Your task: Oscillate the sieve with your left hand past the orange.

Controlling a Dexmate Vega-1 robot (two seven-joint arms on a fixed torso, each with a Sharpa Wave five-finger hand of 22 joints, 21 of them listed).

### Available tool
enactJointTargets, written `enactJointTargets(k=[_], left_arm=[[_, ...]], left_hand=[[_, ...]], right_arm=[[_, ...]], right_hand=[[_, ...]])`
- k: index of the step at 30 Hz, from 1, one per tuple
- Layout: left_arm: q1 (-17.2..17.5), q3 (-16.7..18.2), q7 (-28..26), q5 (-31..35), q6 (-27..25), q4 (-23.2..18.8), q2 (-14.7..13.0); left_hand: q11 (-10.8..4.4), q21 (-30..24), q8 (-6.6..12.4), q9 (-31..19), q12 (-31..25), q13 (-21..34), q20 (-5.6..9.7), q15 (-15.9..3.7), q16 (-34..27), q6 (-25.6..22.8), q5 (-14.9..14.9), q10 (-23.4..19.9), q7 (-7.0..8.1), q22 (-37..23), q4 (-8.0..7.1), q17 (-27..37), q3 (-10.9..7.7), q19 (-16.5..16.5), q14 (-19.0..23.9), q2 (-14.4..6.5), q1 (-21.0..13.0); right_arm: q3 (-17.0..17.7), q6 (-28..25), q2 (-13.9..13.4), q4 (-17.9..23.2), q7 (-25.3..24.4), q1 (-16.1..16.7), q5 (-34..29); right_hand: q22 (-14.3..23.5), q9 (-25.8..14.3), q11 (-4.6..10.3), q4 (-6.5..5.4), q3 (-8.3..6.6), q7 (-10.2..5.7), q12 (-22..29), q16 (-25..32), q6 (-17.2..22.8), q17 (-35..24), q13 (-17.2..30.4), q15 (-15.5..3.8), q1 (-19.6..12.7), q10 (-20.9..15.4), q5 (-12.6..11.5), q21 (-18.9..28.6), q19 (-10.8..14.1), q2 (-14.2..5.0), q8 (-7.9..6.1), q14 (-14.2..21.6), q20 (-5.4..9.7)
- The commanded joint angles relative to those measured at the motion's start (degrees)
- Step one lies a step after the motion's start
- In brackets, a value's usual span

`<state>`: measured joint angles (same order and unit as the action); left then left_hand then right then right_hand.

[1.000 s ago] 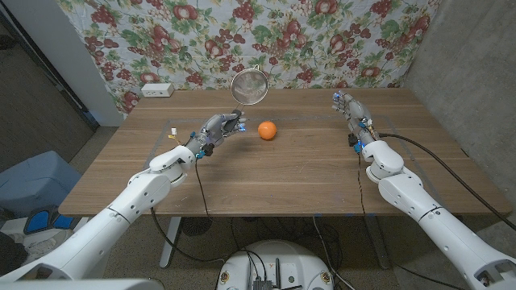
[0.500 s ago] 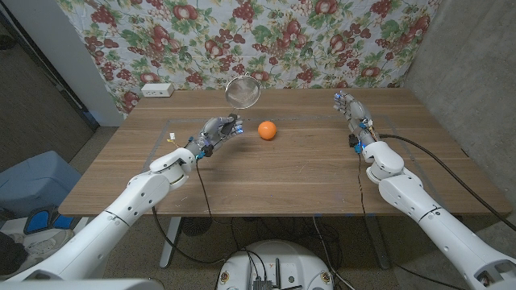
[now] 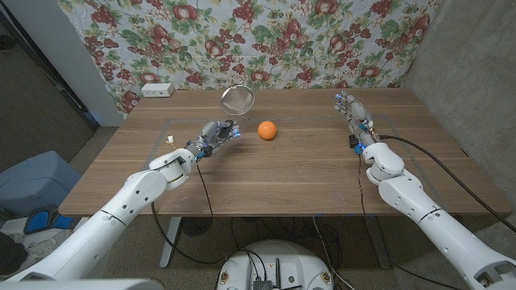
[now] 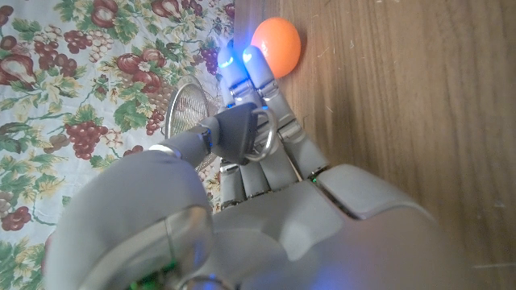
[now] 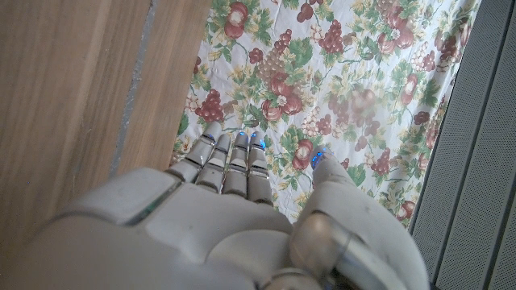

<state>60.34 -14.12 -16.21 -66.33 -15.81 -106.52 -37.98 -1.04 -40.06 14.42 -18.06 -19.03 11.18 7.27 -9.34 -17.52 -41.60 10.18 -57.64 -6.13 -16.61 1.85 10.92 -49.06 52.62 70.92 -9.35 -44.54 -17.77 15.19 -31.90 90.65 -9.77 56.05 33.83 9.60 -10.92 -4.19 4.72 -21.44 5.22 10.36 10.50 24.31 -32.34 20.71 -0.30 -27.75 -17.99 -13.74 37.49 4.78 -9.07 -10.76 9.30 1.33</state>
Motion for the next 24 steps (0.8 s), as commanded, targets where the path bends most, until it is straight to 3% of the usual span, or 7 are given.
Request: enactJointTargets(k=[1,10,24], left_arm=[[-0.76,0.34,-4.17,-2.53,-3.84,-1.28,-1.07],[-1.61,-0.34,-2.06,-1.69,-3.25,-0.29,-1.44],[-3.95,-3.01,4.91,5.35,0.72,1.88,-2.55]], left_hand=[[-0.76,-0.33,0.18,-0.31,0.08,0.19,0.12,-3.45,0.05,-5.32,0.2,-1.7,-5.48,-0.06,-0.58,0.08,-1.17,-0.25,3.2,-2.48,-2.07],[-1.05,-0.51,0.11,-0.41,0.23,0.18,0.0,-3.46,0.19,-5.41,0.17,-1.67,-5.48,0.01,-0.52,0.07,-1.24,-0.38,3.08,-2.47,-2.08],[-1.6,-0.82,-0.13,-0.64,0.48,0.18,0.71,-3.58,0.4,-5.31,0.18,-1.72,-5.34,0.15,-0.35,0.08,-1.35,-0.75,2.96,-2.44,-2.13]], right_arm=[[0.11,0.94,0.57,-0.4,-0.29,0.15,-0.1],[-0.09,1.12,1.04,-1.0,-0.29,-0.3,-0.11],[-0.15,1.57,1.66,-1.96,-0.58,-0.72,-0.19]], right_hand=[[-0.01,-0.1,-0.31,-0.01,-0.13,0.49,0.17,0.45,0.11,0.16,-0.12,0.39,0.17,0.0,0.25,-0.22,0.3,-0.29,0.1,0.0,-0.14],[-0.01,-0.08,-0.44,0.1,-0.15,0.86,0.31,0.7,0.09,0.47,-0.5,0.43,0.31,-0.06,0.37,-0.44,0.63,-0.38,0.01,0.15,-0.15],[0.0,-0.06,-0.69,0.42,-0.27,1.09,0.49,0.97,0.04,1.05,-1.2,0.68,0.39,-0.16,0.52,-0.97,0.93,-0.51,-0.11,0.2,-0.08]])
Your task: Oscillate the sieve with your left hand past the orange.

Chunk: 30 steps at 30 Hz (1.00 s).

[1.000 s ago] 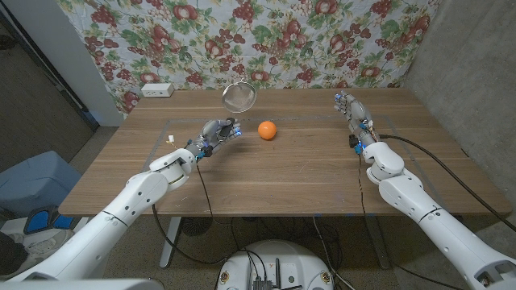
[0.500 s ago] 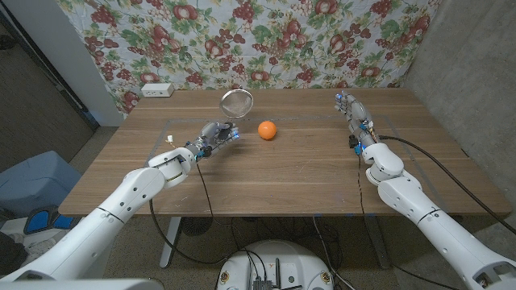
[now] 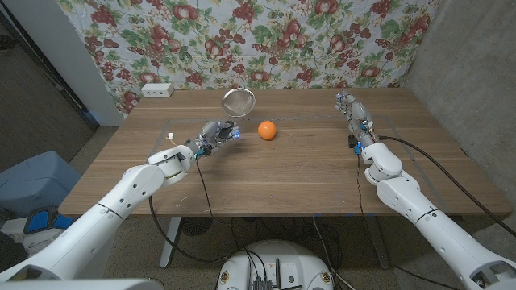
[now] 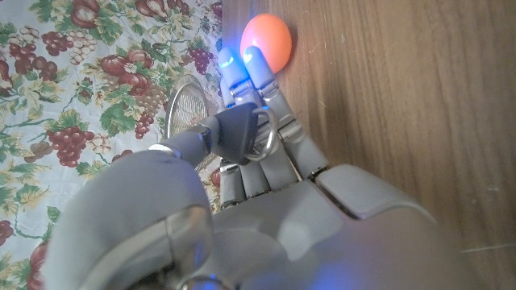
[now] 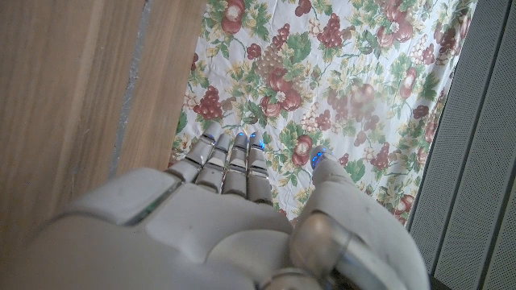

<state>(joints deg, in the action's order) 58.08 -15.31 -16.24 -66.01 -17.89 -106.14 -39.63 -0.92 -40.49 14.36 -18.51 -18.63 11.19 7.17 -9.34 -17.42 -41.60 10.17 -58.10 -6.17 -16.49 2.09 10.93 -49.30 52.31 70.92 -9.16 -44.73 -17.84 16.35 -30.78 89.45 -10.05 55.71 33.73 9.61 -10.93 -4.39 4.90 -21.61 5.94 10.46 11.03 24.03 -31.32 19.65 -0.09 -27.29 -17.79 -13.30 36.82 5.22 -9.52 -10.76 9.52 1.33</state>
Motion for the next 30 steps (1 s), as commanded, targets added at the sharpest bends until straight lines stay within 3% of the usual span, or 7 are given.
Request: enactJointTargets(k=[1,9,12,20,30], left_arm=[[-1.8,-1.98,5.34,5.61,3.16,1.59,-0.96],[-2.96,-3.72,10.78,12.23,8.45,3.05,-1.72],[-3.55,-4.42,13.95,14.68,11.61,4.6,-1.5],[-5.83,-6.13,22.47,19.52,18.89,9.49,-0.71],[-6.96,-6.3,25.18,20.08,20.52,11.68,0.39]], left_hand=[[-1.88,-0.43,-0.11,-0.22,0.13,0.17,0.84,-3.58,0.32,-5.25,0.19,-1.21,-5.25,0.03,-0.59,0.07,-1.11,-0.45,2.94,-2.63,-1.94],[-2.88,-0.71,-0.48,-0.54,-0.06,0.23,1.38,-3.63,0.4,-4.77,0.26,-2.11,-4.37,0.17,-0.69,0.13,-0.96,-0.9,3.03,-2.54,-1.85],[-3.61,-0.96,-0.46,-0.86,-0.04,0.29,1.69,-3.7,0.48,-5.04,0.35,-2.31,-3.29,0.28,-0.88,0.16,-0.75,-1.17,3.07,-2.46,-1.7],[-4.27,-1.2,-0.48,-1.27,-0.04,0.48,2.06,-3.73,0.6,-5.2,0.45,-2.45,-2.67,0.42,-1.07,0.2,-0.48,-1.7,3.07,-2.38,-1.51],[-4.44,-1.52,-0.53,-1.71,0.04,0.63,2.11,-3.77,0.74,-5.25,0.55,-2.45,-2.48,0.56,-1.19,0.24,-0.22,-2.11,3.01,-2.35,-1.35]], right_arm=[[-0.07,0.47,0.61,-0.89,-0.25,-0.42,-0.01],[-0.22,0.68,1.09,-1.9,0.01,-1.08,0.16],[-0.39,0.6,1.14,-2.23,0.12,-1.41,0.05],[-0.66,0.45,1.44,-3.11,0.25,-2.18,0.0],[-0.86,0.15,1.89,-3.87,0.13,-2.91,0.17]], right_hand=[[-0.01,-0.05,-0.49,0.26,-0.1,0.4,0.41,0.45,0.31,0.06,-0.18,0.5,-0.06,-0.37,0.09,-0.33,0.51,-0.07,-0.11,-0.03,-0.08],[0.0,-0.04,-0.55,0.35,-0.14,0.5,0.46,0.59,0.32,0.27,-0.44,0.6,0.0,-0.4,0.14,-0.53,0.63,-0.1,-0.15,0.12,-0.13],[0.0,-0.04,-0.56,0.36,-0.14,0.54,0.5,0.63,0.32,0.35,-0.55,0.63,0.06,-0.48,0.16,-0.61,0.68,-0.12,-0.17,0.13,-0.16],[0.01,-0.03,-0.61,0.45,-0.18,0.57,0.55,0.73,0.33,0.64,-0.92,0.69,0.19,-0.49,0.23,-0.91,0.82,-0.16,-0.21,0.11,-0.26],[0.01,-0.03,-0.53,0.56,-0.24,0.48,0.58,0.82,0.37,0.93,-1.29,0.66,0.29,-0.47,0.29,-1.23,0.95,-0.21,-0.27,0.09,-0.24]])
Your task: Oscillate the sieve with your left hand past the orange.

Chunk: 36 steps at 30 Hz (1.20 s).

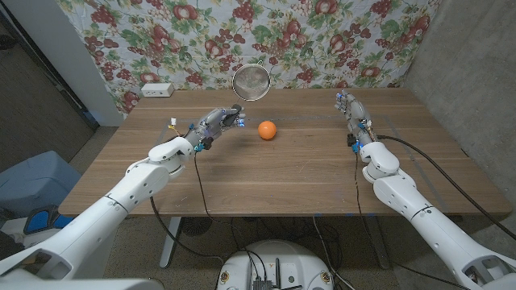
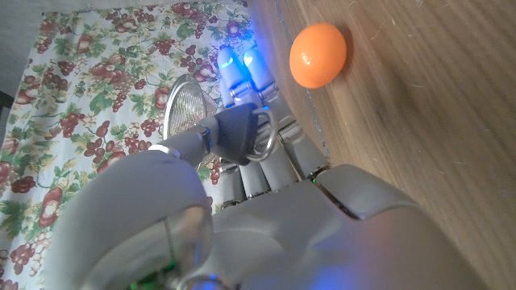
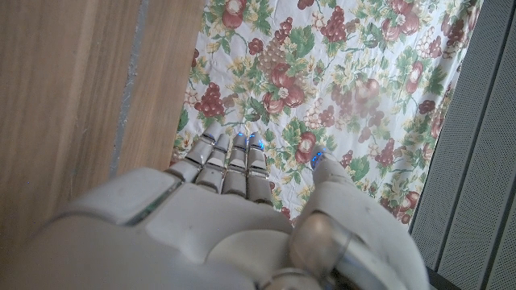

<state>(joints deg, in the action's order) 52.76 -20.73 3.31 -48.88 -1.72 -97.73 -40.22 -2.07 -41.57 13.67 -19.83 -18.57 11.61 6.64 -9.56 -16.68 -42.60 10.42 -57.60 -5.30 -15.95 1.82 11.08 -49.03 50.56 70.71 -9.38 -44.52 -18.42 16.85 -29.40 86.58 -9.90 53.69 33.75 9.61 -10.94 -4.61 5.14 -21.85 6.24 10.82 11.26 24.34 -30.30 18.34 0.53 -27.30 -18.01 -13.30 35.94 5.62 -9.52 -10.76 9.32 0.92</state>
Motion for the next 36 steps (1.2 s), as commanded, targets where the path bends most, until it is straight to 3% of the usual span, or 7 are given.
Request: enactJointTargets(k=[1,12,22,25,28,36], left_arm=[[-1.66,-0.85,5.49,2.71,3.72,3.06,0.84],[-1.38,-0.43,5.06,2.31,3.16,2.75,1.14],[0.39,0.92,-0.18,-0.04,-0.73,0.03,1.24],[0.64,1.09,-1.31,-0.33,-1.77,-0.7,1.04],[0.97,1.4,-2.7,-1.08,-3.05,-1.5,1.0],[2.11,2.3,-7.24,-3.5,-6.76,-3.81,1.09]], left_hand=[[-3.32,-0.48,0.15,-0.42,-0.01,0.21,2.64,-3.55,0.01,-4.25,0.31,-2.96,-3.35,0.04,-0.92,0.1,-0.47,-0.36,3.21,-2.13,-1.56],[-3.07,-0.86,0.1,-0.8,0.14,0.21,2.61,-3.54,0.11,-4.34,0.37,-2.94,-3.63,0.18,-0.96,0.14,-0.31,-0.52,3.23,-2.16,-1.46],[-2.26,-1.68,0.13,-1.3,0.32,0.16,2.33,-3.56,0.03,-4.9,0.36,-3.04,-5.11,0.4,-0.72,0.22,-0.29,-0.1,3.65,-2.29,-1.55],[-2.19,-1.78,0.11,-1.38,0.36,0.15,2.3,-3.54,-0.01,-4.94,0.35,-3.05,-5.27,0.44,-0.65,0.24,-0.31,-0.15,3.78,-2.31,-1.59],[-2.03,-1.94,0.06,-1.49,0.37,0.14,2.28,-3.53,-0.03,-4.96,0.34,-3.15,-5.42,0.5,-0.56,0.24,-0.35,-0.15,3.89,-2.34,-1.64],[-1.38,-2.43,0.1,-1.74,0.38,0.1,2.12,-3.52,-0.05,-5.44,0.3,-3.47,-5.81,0.63,-0.32,0.24,-0.48,0.16,4.1,-2.37,-1.79]], right_arm=[[-0.32,-0.3,0.47,-1.08,0.08,-0.93,0.07],[-0.34,-0.29,0.55,-1.28,0.25,-1.07,0.33],[-0.26,-0.01,0.46,-1.18,0.72,-0.79,0.71],[-0.27,0.85,0.58,-1.67,1.37,-0.79,0.78],[-0.21,1.77,0.8,-2.1,1.79,-0.73,0.84],[0.05,3.82,1.58,-2.84,1.37,-0.23,0.51]], right_hand=[[0.01,-0.02,-0.34,0.33,-0.01,0.15,0.24,0.58,0.09,-0.06,0.0,-0.01,0.29,-0.3,0.29,-0.36,0.56,-0.22,-0.28,0.26,0.2],[0.01,-0.01,-0.07,0.57,-0.17,0.1,0.32,0.67,0.18,0.25,-0.34,-0.14,0.2,-0.41,0.28,-0.7,0.63,-0.3,-0.34,0.28,0.15],[0.02,0.0,0.08,0.6,-0.23,-0.09,0.34,0.76,0.26,0.51,-0.69,-0.35,0.35,-0.38,0.31,-0.99,0.83,-0.35,-0.38,0.27,0.11],[0.03,0.01,0.28,0.36,-0.13,-0.94,0.25,0.83,-0.47,0.64,-0.93,-0.29,0.79,-0.1,0.43,-1.2,0.92,-0.35,-0.09,0.27,0.01],[0.06,0.12,0.68,-0.39,0.34,-4.5,-0.03,0.93,-5.1,1.45,-1.99,0.13,2.68,1.33,1.08,-2.2,1.39,0.06,0.88,0.12,-0.5],[0.06,0.32,3.75,-0.04,0.74,-3.29,-0.69,-0.11,-7.27,3.0,-3.29,-2.51,3.88,5.44,1.71,-4.0,0.6,0.75,0.66,-2.79,-0.38]])
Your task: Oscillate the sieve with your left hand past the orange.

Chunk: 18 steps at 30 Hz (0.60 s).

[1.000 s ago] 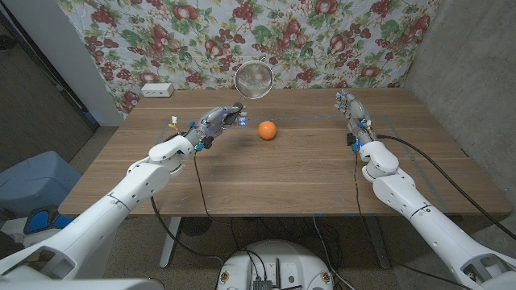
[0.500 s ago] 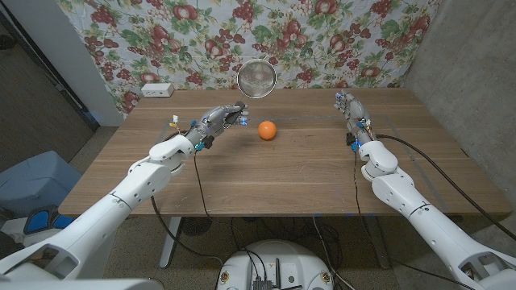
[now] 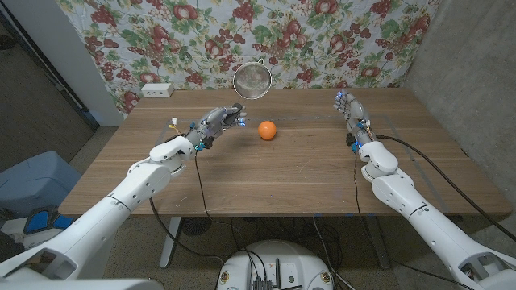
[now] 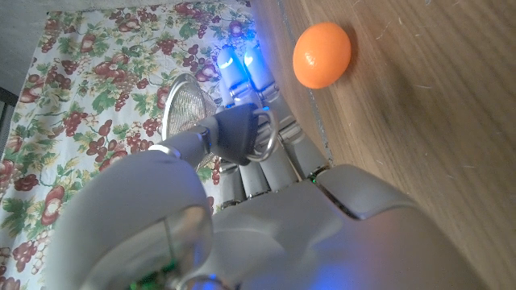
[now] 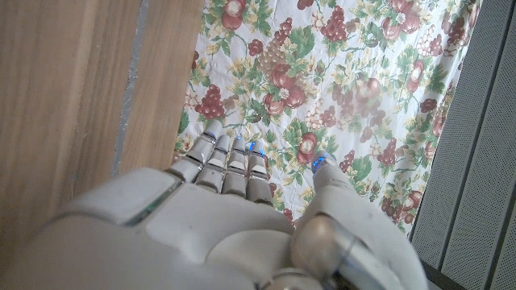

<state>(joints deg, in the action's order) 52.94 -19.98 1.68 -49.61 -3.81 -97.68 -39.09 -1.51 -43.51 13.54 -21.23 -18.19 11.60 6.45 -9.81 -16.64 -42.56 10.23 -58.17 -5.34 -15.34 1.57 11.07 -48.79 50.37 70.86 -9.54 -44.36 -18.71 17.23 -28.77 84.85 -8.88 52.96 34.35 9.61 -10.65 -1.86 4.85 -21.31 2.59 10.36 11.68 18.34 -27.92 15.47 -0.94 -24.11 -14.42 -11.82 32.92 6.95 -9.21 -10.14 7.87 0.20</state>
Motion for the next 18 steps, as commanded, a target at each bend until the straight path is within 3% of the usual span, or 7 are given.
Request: enactJointTargets(k=[1,5,11,18], left_arm=[[2.14,1.72,-6.43,-3.13,-5.17,-4.28,0.02],[2.89,2.45,-11.69,-4.72,-8.77,-6.67,-0.11],[2.95,3.65,-18.66,-9.24,-16.32,-9.84,-0.92],[1.19,3.94,-19.8,-14.6,-23.15,-9.75,-2.27]], left_hand=[[-1.92,-0.54,0.24,-0.37,0.04,0.1,2.3,-3.28,-0.1,-5.53,0.48,-2.86,-5.81,0.05,-0.03,0.25,-0.75,0.35,3.98,-2.22,-1.97],[-1.36,-0.85,0.25,-0.52,0.17,0.06,2.23,-3.23,-0.1,-5.86,0.44,-2.85,-5.97,0.15,0.17,0.24,-0.87,0.48,4.12,-2.23,-2.09],[-0.84,-1.18,0.35,-0.68,0.21,0.01,2.11,-3.26,-0.13,-6.45,0.39,-3.13,-6.15,0.29,0.51,0.21,-1.04,0.57,4.36,-2.22,-2.28],[-0.37,-1.46,0.35,-0.81,0.52,-0.06,1.84,-3.19,0.15,-6.87,0.35,-2.84,-6.23,0.44,0.86,0.09,-1.29,0.45,4.01,-2.19,-2.47]], right_arm=[[0.46,3.94,1.36,-1.33,0.19,0.58,0.07],[0.67,5.35,2.0,-1.89,0.08,0.84,0.08],[0.86,5.48,1.99,-1.61,0.24,1.24,0.49],[1.08,5.99,1.86,-1.12,-0.01,1.83,0.26]], right_hand=[[0.05,0.09,1.33,0.31,0.27,0.15,-0.39,-0.9,-2.35,1.07,-0.74,-1.26,0.98,3.17,0.37,-1.57,-1.26,0.44,0.17,-2.67,0.64],[0.04,0.2,1.63,0.25,0.6,-0.08,-0.42,-1.16,-4.94,1.92,-1.39,-1.13,1.86,5.56,0.72,-3.11,-3.13,0.55,0.4,-4.79,0.62],[0.03,0.27,1.69,0.5,0.72,-0.23,-0.25,-1.14,-6.77,2.65,-1.85,-0.75,2.13,6.57,0.85,-3.88,-3.49,0.64,0.44,-5.74,0.5],[0.03,0.29,0.77,0.42,0.85,0.93,0.22,-0.71,-6.31,3.15,-2.22,0.45,2.66,6.28,0.94,-4.33,-3.18,0.48,-0.16,-5.61,0.19]])
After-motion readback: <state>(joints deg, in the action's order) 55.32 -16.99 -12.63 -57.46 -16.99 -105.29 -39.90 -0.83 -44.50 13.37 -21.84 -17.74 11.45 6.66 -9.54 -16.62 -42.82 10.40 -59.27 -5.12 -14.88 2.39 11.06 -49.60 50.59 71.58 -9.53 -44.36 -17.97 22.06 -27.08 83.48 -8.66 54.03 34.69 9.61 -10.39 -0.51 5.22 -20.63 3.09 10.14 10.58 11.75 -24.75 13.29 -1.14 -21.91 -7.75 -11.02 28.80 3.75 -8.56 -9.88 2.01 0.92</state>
